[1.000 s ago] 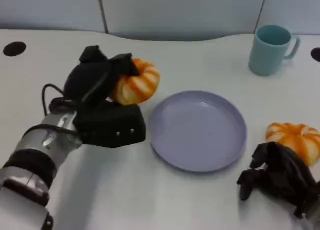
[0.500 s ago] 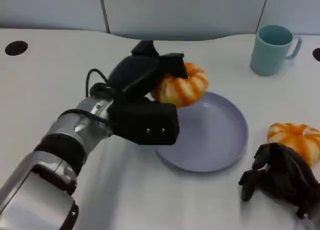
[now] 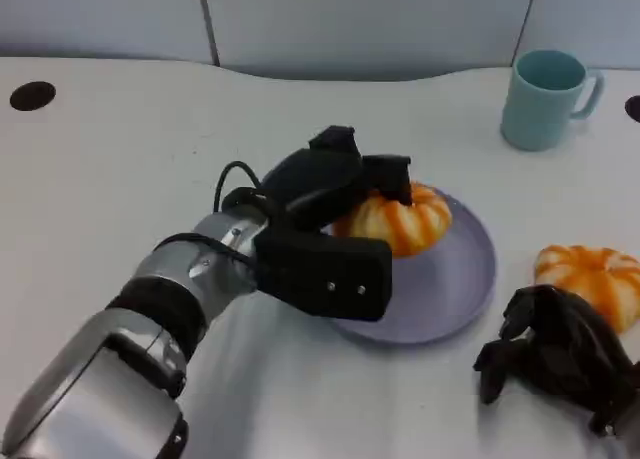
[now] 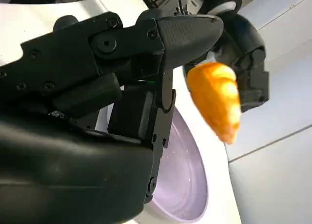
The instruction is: Grasp the bread from the table and place it into the plate.
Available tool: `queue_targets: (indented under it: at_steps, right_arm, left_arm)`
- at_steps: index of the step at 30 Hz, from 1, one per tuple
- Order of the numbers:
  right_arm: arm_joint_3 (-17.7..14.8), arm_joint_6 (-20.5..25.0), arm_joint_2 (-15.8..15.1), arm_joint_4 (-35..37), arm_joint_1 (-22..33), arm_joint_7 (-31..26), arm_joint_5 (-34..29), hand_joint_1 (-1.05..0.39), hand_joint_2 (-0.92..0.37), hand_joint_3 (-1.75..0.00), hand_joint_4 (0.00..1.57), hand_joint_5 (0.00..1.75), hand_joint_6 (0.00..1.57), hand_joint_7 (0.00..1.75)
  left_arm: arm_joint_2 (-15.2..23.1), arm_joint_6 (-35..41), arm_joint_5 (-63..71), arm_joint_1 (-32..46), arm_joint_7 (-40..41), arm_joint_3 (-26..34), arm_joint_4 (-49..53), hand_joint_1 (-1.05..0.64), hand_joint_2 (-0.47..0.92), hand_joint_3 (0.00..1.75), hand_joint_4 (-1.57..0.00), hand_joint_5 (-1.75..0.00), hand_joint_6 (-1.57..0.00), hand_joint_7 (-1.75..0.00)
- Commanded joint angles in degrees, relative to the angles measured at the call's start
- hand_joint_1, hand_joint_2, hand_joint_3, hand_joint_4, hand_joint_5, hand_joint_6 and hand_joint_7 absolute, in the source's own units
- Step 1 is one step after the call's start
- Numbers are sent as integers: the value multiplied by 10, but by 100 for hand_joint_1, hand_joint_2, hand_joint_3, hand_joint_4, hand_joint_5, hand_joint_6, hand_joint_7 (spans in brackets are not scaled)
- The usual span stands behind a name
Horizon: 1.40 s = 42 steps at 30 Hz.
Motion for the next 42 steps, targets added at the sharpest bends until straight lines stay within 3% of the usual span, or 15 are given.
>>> queue_targets:
  at_steps: [1, 2, 3, 4, 5, 6, 8, 10, 12, 13, 19, 27, 37, 40, 42]
  right_arm:
    - [2, 11, -3, -12, 13, -7, -2, -54, -92, -25, 157, 66, 157, 43]
    - [3, 13, -3, -15, 15, -8, -2, -54, -92, -25, 157, 66, 157, 43]
    - [4, 14, -2, -17, 16, -10, -2, -54, -92, -25, 157, 66, 157, 44]
    - [5, 15, -2, -19, 17, -11, -3, -55, -92, -25, 157, 66, 157, 44]
    - [6, 16, -1, -22, 18, -12, -3, -55, -92, -24, 157, 66, 157, 44]
    - [7, 16, -1, -25, 19, -13, -4, -55, -92, -24, 157, 67, 157, 44]
    - [7, 14, 1, -29, 21, -15, -3, -55, -92, -24, 157, 67, 157, 44]
    - [7, 19, -1, -29, 20, -14, -3, -56, -92, -23, 157, 67, 157, 44]
    - [7, 23, -1, -29, 20, -14, -1, -56, -92, -23, 157, 67, 157, 44]
    - [6, 25, -1, -30, 20, -13, -1, -55, -92, -22, 157, 67, 157, 44]
    - [8, 26, -5, -30, 19, -11, -4, -55, -92, -23, 157, 67, 157, 44]
    - [8, 29, -7, -24, 14, -8, -5, -55, -92, -22, 157, 67, 157, 44]
    - [8, 29, -8, -24, 14, -9, -5, -55, -92, -22, 157, 67, 157, 44]
    - [1, 32, -7, -22, 14, -11, 1, -55, -92, -21, 157, 67, 157, 44]
    - [1, 30, -9, -22, 14, -10, 0, -54, -92, -22, 157, 67, 157, 44]
  left_arm:
    - [1, 19, -12, -5, -51, 6, 5, -40, 43, 147, -92, -163, -83, -147]
    - [1, 22, -20, -5, -69, 11, 5, -41, 45, 135, -84, -147, -80, -122]
    - [1, 23, -26, -4, -84, 14, 4, -41, 48, 120, -76, -123, -77, -86]
    - [2, 23, -31, -3, -96, 18, 4, -41, 50, 112, -72, -113, -76, -66]
    - [2, 28, -30, -1, -103, 16, 2, -42, 52, 99, -62, -91, -74, -31]
    - [3, 36, -26, -1, -110, 13, 0, -45, 57, 85, -52, -79, -66, -20]
    - [5, 50, -16, -4, -121, 5, -6, -55, 79, 40, -33, -63, -54, -5]
    - [6, 59, -12, -7, -133, 0, -12, -66, 89, 22, -13, -61, -41, -1]
    - [8, 64, -13, -8, -142, -2, -17, -71, 91, 18, -3, -64, -36, -1]
    - [8, 65, -13, -8, -146, -2, -19, -78, 92, 21, -1, -55, -31, -1]
    - [14, 63, -20, -5, -167, 4, -40, -91, 92, 32, 0, -40, -27, -1]
    - [24, 62, -35, 2, -178, 15, -68, -94, 92, 31, 0, -54, -32, -6]
    - [25, 64, -36, 4, -180, 16, -74, -94, 92, 31, 0, -56, -32, -8]
    - [95, -13, -164, 106, -204, 122, -183, -90, 92, 39, 0, -71, -33, -11]
    - [117, -37, -208, 148, -221, 154, -229, -87, 92, 41, 0, -80, -35, -14]
